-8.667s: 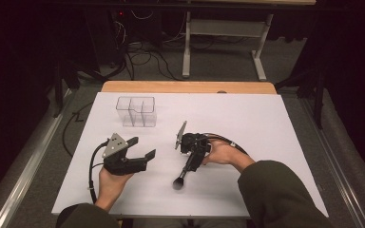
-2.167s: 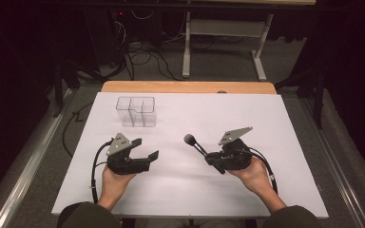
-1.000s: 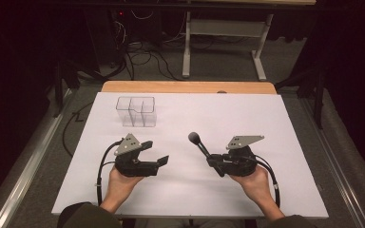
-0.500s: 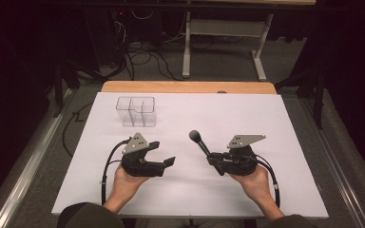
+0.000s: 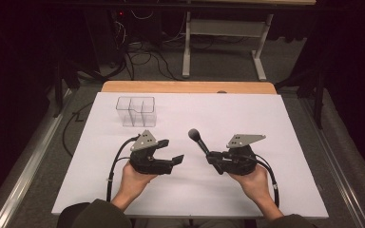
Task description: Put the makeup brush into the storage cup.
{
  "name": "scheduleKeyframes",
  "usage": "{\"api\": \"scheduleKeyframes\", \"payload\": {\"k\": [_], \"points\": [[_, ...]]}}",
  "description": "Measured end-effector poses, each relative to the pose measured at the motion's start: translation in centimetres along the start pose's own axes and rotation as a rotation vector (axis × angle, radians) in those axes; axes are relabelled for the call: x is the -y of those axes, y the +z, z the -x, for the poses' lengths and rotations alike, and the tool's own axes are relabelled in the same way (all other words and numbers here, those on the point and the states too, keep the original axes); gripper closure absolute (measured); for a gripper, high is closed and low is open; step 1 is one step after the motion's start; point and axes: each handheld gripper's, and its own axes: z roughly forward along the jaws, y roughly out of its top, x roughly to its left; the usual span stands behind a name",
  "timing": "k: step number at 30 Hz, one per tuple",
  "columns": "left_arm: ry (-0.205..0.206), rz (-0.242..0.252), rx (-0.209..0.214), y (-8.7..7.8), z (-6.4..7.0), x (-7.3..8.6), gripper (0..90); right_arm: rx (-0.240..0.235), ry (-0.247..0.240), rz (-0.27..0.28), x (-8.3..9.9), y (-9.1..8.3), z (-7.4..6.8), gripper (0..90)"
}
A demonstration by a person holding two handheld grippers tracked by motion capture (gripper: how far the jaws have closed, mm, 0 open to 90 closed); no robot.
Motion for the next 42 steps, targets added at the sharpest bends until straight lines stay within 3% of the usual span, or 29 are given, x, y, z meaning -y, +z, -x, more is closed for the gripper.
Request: {"api": "scheduleKeyframes", "payload": {"k": [24, 42], "points": [[-0.018, -0.026, 0.054, 2.2, 0.8, -0.6, 26.3, 0.01, -0.024, 0.01, -0.6, 0.5, -0.6, 76.7], [-0.014, -0.028, 0.055, 2.6, 0.8, -0.5, 33.0, 0.014, -0.043, 0.011, -1.0, 1.1, -1.4, 76.7]]}}
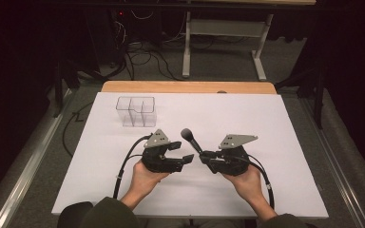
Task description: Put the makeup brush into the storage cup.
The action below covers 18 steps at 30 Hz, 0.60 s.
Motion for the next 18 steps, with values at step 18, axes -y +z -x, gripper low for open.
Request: {"api": "scheduleKeyframes", "payload": {"k": [18], "points": [[-0.016, 0.023, 0.001, -0.05, 0.0, 0.05, 40.3, 0.001, -0.014, 0.0, -0.27, 0.39, -0.44, 76.7]]}}
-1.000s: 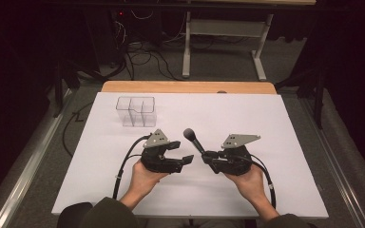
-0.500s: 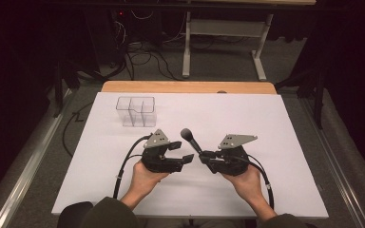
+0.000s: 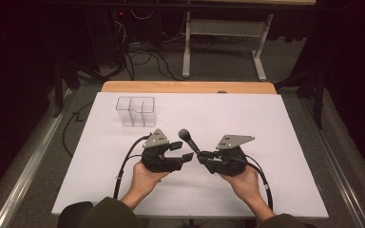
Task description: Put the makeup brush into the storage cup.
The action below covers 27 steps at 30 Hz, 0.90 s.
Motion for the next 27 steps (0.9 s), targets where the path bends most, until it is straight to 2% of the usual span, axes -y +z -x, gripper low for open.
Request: {"api": "scheduleKeyframes", "payload": {"k": [9, 14, 27], "points": [[-0.015, 0.0, 0.018, 0.16, 0.06, 0.07, 41.6, 0.002, -0.01, -0.007, -0.07, 0.28, -0.29, 76.6], [-0.015, 0.002, 0.023, 0.11, 0.04, 0.13, 46.1, 0.0, -0.01, -0.004, -0.11, 0.44, -0.43, 76.6], [-0.03, 0.004, 0.039, 0.11, -0.08, 0.16, 50.4, -0.006, -0.02, -0.01, -0.15, 0.79, -0.72, 76.7]]}}
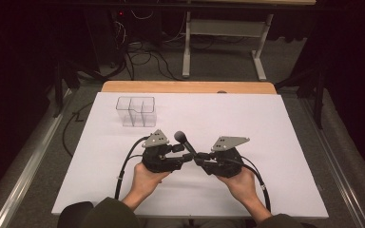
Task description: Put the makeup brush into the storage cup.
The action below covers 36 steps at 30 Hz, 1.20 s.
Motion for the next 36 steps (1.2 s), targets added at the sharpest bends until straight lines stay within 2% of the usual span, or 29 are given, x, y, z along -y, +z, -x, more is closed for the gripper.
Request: {"api": "scheduleKeyframes", "payload": {"k": [16, 36], "points": [[-0.013, 0.011, 0.008, 0.0, -0.08, 0.0, 54.5, -0.005, 0.005, -0.001, -0.06, 0.26, -0.27, 76.7], [-0.068, 0.028, 0.041, 0.1, -0.54, 0.17, 59.1, -0.02, -0.013, -0.002, -0.2, 0.77, -0.75, 76.7]]}}
